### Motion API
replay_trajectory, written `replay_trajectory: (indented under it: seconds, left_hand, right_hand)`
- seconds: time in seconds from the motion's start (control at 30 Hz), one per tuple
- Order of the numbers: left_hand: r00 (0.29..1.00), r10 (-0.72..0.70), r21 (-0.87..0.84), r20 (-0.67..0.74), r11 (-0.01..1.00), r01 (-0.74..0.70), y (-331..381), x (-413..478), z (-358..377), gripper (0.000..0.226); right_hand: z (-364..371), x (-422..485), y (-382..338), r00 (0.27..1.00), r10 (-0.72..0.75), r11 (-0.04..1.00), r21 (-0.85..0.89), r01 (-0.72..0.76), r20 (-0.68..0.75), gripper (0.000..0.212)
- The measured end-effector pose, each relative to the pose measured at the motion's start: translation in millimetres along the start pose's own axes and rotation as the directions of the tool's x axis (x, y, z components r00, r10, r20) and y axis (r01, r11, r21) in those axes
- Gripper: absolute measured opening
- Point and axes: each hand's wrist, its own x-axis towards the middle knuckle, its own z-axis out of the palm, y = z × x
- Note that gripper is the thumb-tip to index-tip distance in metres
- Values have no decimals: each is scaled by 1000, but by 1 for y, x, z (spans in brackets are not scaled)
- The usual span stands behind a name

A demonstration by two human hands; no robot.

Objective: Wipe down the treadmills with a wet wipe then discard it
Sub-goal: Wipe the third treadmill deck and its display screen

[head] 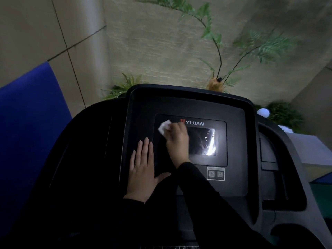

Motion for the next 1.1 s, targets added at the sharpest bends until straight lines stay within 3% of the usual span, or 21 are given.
replay_trajectory:
  seconds: [0.17, 0.37, 0.43, 0.63, 0.87, 0.97, 1.1]
  left_hand:
    - [1000, 5, -20, -6, 1000, -5, 0, -1, -1, 107]
    - [1000, 9, -9, -4, 1000, -9, 1, -2, -2, 107]
    - [1000, 6, 0, -3, 1000, -6, 1, -1, -2, 107]
    - [1000, 4, 15, -1, 1000, -4, 1, -1, -1, 108]
    - [1000, 13, 11, -10, 1000, -13, 1, -2, 0, 109]
    - [1000, 8, 14, -10, 1000, -8, 2, -2, -1, 109]
    - [1000, 7, 5, -12, 1000, -7, 2, -1, -1, 109]
  right_hand:
    - [-14, -15, 9, 982, -118, 992, -19, 122, 145, 6]
    - [-60, 16, 47, 982, 162, 981, -94, -171, -100, 7]
    - [-57, 12, 45, 986, 138, 985, -87, -146, -89, 4]
    - [-56, -35, 44, 991, -47, 997, -57, 54, 122, 7]
    - [-98, -12, 77, 976, 176, 981, -61, -185, -127, 5]
    - [-89, -2, 69, 979, 170, 981, -77, -179, -110, 5]
    - [-78, -26, 65, 999, 45, 994, -96, -47, -16, 3]
